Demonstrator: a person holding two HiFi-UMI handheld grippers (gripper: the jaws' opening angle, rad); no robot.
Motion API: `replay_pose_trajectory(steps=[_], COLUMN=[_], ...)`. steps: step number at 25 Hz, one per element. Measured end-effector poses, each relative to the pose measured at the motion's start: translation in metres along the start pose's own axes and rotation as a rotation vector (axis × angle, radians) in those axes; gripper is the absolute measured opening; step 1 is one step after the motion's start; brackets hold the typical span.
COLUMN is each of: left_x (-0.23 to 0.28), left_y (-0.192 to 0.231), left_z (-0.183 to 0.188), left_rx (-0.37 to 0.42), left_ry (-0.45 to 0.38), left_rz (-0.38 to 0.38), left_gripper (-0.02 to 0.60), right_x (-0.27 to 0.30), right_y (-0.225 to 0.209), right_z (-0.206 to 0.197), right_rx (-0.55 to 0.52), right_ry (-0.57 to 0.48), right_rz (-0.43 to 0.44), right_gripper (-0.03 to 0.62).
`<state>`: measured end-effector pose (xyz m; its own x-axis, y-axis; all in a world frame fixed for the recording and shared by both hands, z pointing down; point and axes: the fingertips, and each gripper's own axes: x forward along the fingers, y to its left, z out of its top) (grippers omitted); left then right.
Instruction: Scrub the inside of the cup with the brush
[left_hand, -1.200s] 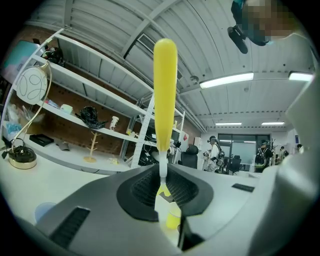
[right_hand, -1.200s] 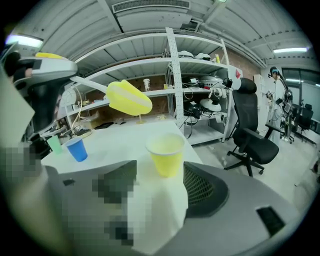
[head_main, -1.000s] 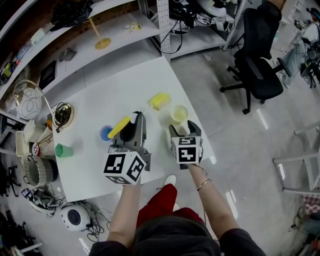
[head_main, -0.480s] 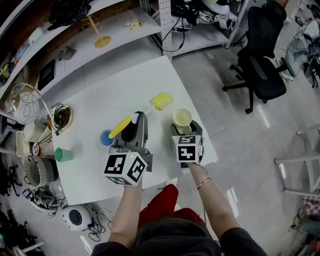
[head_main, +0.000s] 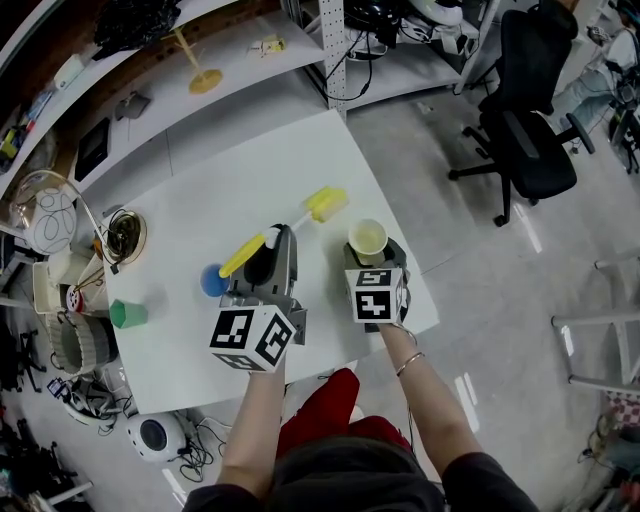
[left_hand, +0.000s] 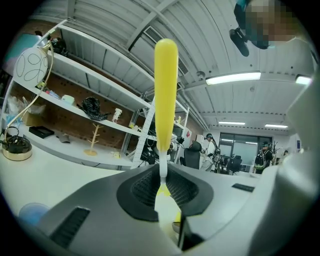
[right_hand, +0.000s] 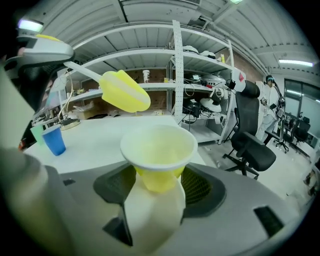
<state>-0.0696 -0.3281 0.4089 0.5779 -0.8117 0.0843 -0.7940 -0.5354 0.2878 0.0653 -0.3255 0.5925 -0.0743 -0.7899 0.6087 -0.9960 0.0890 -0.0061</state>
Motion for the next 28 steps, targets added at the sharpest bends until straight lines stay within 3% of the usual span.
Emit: replay_pose_trajectory(steps=[9, 28], left_x=[0.006, 0.001], left_y=[0.006, 0.007], left_z=[-0.005, 0.007], left_rx=[-0.017, -0.058], left_ry=[0.007, -0.026], left_rz=[-0.002, -0.046], left_gripper=[0.043, 0.043], right_x=[0.006, -0.019], right_y=[-0.003, -0.018], right_z=[-0.003, 0.019], right_rx=[-0.031, -0.078], right_ry=[0.057, -0.070], right_rz=[-0.044, -0.141], right_gripper=[0.283, 0.267])
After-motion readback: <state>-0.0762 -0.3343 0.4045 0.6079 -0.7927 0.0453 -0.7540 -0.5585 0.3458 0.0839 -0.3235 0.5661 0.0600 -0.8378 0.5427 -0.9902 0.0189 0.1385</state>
